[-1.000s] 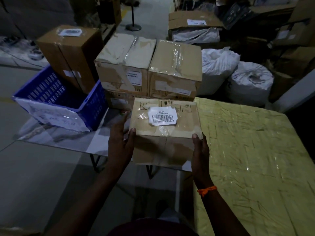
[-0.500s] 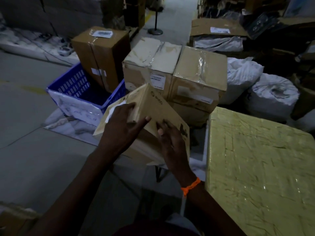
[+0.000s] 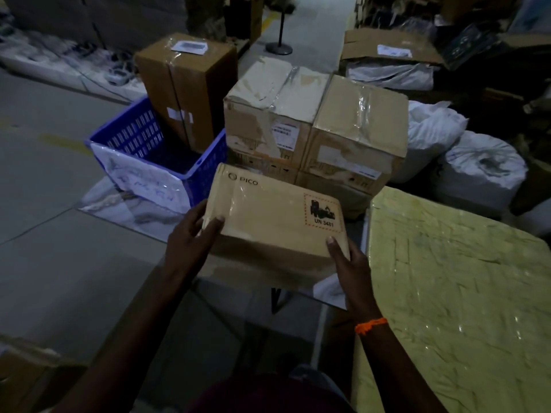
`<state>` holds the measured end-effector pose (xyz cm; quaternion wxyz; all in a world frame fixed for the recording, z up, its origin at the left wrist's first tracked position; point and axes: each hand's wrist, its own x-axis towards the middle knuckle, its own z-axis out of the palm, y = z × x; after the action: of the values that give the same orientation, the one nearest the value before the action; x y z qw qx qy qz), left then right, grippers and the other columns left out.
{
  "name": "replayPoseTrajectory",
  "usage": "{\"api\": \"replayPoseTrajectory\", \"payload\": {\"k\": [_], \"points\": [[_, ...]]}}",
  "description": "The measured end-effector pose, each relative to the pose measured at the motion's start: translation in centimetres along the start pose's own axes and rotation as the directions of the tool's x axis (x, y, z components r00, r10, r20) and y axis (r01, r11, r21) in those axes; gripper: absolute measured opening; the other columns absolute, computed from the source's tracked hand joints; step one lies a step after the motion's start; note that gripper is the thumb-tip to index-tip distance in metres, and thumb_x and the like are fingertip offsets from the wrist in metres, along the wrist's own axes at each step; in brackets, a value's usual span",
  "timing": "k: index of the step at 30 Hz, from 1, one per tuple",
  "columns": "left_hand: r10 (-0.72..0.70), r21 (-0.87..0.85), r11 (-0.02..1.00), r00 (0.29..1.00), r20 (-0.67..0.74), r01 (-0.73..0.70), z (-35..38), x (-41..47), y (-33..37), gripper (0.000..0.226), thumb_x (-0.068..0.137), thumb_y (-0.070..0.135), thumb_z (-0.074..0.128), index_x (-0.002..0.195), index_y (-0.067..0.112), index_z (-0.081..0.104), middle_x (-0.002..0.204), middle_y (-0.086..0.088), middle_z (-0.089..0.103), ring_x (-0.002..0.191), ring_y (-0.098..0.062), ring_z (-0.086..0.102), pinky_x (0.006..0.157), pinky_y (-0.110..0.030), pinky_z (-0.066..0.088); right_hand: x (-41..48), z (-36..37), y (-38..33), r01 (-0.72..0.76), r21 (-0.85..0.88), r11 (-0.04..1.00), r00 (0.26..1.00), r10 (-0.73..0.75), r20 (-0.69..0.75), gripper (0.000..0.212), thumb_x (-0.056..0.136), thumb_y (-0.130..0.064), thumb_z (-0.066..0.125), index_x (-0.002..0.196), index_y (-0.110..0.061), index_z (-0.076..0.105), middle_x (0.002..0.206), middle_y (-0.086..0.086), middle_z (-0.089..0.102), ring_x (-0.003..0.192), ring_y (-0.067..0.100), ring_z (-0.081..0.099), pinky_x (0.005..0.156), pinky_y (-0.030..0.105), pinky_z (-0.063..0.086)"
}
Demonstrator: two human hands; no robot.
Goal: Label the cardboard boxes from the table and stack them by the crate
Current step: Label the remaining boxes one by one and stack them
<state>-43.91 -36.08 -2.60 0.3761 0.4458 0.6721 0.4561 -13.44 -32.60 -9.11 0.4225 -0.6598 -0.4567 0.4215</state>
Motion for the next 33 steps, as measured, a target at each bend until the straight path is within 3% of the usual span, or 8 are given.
{"api": "replayPoseTrajectory", "payload": {"k": [3,10,14,18,22,26,30,33], "points": [[-0.101,-0.104,0.988,0.991,0.083,0.110,1.8,-1.6,-1.9,0.061,0.086,0.053,0.059,0.142,0.028,0.056,0.132,0.000,0.064,0.114,-0.017,0.065,0.097,-0.053,0.055,-0.4,-2.5,-0.4,0.077,-0.116,0.990,0.994,-0.085,-0.063,0.039,0.094,-0.049,0.070,0.126,-0.027,0.070,0.112,-0.007,0.075,0.104,0.008,0.069,0.088,0.033,0.058],[-0.198,-0.161,0.963,0.974,0.114,0.214,4.7,-2.4,-4.1,0.068,0.071,0.063,0.064,0.133,0.037,0.054,0.134,0.000,0.062,0.120,-0.025,0.061,0.099,-0.057,0.052,-1.6,-4.6,1.1,0.087,-0.185,0.979,0.991,-0.104,-0.084,0.029,0.096,-0.044,0.069,0.123,-0.039,0.061,0.110,-0.016,0.070,0.102,-0.008,0.062,0.083,0.018,0.053],[-0.222,-0.123,0.963,0.966,0.133,0.238,4.7,-1.5,-3.3,0.070,0.070,0.055,0.061,0.135,0.030,0.050,0.132,-0.004,0.060,0.115,-0.024,0.061,0.094,-0.050,0.055,-1.0,-4.9,1.5,0.038,-0.150,0.988,0.995,-0.052,-0.087,0.033,0.094,-0.046,0.071,0.123,-0.032,0.062,0.111,-0.010,0.071,0.102,0.003,0.067,0.085,0.029,0.058],[-0.213,-0.006,0.976,0.954,0.213,0.220,5.1,1.2,-1.4,0.050,0.085,0.025,0.057,0.134,0.024,0.048,0.113,-0.003,0.062,0.098,-0.021,0.062,0.072,-0.034,0.052,2.5,-5.5,0.4,0.001,-0.179,0.984,1.000,-0.002,-0.001,0.040,0.092,-0.050,0.072,0.123,-0.027,0.063,0.113,-0.004,0.072,0.101,0.013,0.070,0.089,0.040,0.060],[-0.297,-0.008,0.950,0.913,0.279,0.311,5.7,4.3,1.5,0.031,0.097,0.003,0.052,0.119,0.024,0.052,0.109,0.001,0.059,0.093,-0.017,0.061,0.076,-0.032,0.053,6.4,-5.2,-1.6,-0.062,-0.083,0.995,0.990,0.072,0.118,0.043,0.091,-0.039,0.077,0.128,-0.020,0.067,0.116,0.001,0.076,0.101,0.014,0.073,0.093,0.041,0.060],[-0.247,-0.085,0.960,0.951,0.187,0.266,6.0,4.0,1.5,0.043,0.092,0.000,0.054,0.125,0.026,0.051,0.109,0.006,0.060,0.093,-0.012,0.059,0.070,-0.030,0.048,6.0,-4.4,-2.3,-0.016,-0.112,0.994,0.999,0.019,0.027,0.041,0.092,-0.032,0.077,0.128,-0.016,0.065,0.113,0.000,0.073,0.098,0.013,0.069,0.082,0.029,0.057],[-0.122,-0.171,0.976,0.990,0.066,0.132,5.1,3.3,-0.6,0.040,0.098,0.020,0.058,0.137,0.020,0.050,0.120,0.006,0.061,0.106,-0.013,0.061,0.076,-0.032,0.052,4.2,-5.4,-1.5,-0.009,-0.055,0.998,0.996,0.004,-0.090,0.041,0.091,-0.038,0.076,0.124,-0.017,0.061,0.117,-0.002,0.070,0.107,0.019,0.067,0.089,0.042,0.057],[-0.209,-0.297,0.931,0.977,0.039,0.211,5.1,2.6,-2.6,0.047,0.099,0.043,0.055,0.135,0.013,0.055,0.124,0.000,0.062,0.110,-0.021,0.062,0.085,-0.037,0.055,2.0,-5.8,-1.0,-0.003,0.061,0.998,0.991,0.011,-0.131,0.037,0.092,-0.050,0.073,0.114,-0.022,0.063,0.114,-0.002,0.070,0.105,0.016,0.068,0.085,0.037,0.058]]}}
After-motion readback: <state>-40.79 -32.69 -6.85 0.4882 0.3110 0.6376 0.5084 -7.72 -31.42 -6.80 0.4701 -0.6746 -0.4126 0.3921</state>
